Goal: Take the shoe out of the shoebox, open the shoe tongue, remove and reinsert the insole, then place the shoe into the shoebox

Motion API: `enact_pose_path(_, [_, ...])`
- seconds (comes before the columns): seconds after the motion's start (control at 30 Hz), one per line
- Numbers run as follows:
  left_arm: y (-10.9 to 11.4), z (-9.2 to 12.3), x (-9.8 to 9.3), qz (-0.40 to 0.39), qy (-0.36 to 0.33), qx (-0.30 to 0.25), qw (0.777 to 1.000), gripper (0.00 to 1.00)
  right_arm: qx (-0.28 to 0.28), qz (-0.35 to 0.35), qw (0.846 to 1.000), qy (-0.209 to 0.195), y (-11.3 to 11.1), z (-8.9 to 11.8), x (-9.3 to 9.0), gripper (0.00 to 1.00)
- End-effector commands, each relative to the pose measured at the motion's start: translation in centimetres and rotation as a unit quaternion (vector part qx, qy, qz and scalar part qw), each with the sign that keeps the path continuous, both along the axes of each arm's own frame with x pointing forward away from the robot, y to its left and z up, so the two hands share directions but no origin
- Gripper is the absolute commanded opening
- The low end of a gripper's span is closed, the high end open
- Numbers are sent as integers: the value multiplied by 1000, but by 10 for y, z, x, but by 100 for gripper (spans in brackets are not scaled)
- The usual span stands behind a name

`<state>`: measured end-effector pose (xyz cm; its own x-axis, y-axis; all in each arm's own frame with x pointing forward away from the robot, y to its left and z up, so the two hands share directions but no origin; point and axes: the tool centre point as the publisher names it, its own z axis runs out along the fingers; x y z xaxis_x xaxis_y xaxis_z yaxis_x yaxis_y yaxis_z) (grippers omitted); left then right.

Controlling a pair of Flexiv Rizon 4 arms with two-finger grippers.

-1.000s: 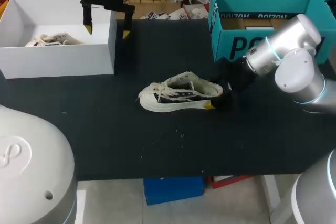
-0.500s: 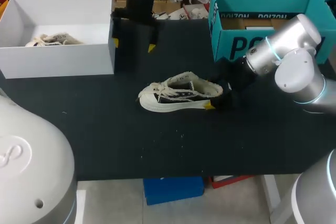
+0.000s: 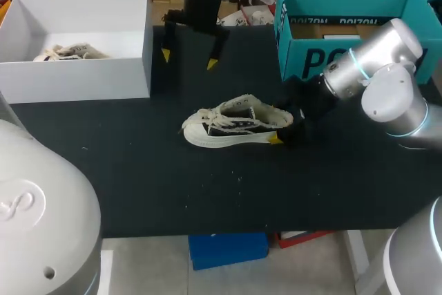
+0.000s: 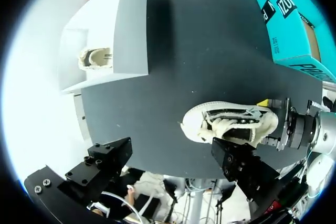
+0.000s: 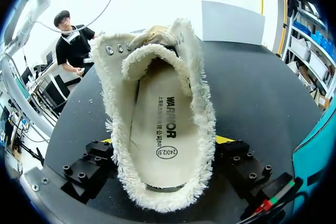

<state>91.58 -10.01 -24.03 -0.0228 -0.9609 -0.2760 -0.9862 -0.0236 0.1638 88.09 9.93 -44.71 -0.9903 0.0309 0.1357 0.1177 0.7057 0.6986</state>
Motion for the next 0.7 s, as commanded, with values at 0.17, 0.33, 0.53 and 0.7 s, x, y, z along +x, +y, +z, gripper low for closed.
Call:
enact_pose_path(0.17, [-9,13,-9,-28,-79,7,996,100,-1,-1,1000,1,2,-6,-1,0])
enact_pose_path(0.33, [-28,3,-19,-49,-86,15,995,100,-1,-1,1000,1,2,-6,-1,0])
enact_pose_path(0.53, [-48,-17,-27,-60,-76,16,995,100,-1,-1,1000,1,2,-6,-1,0])
enact_pose_path(0.7, [-65,-31,-30,-62,-68,14,996,100,-1,-1,1000,1,2,-6,-1,0])
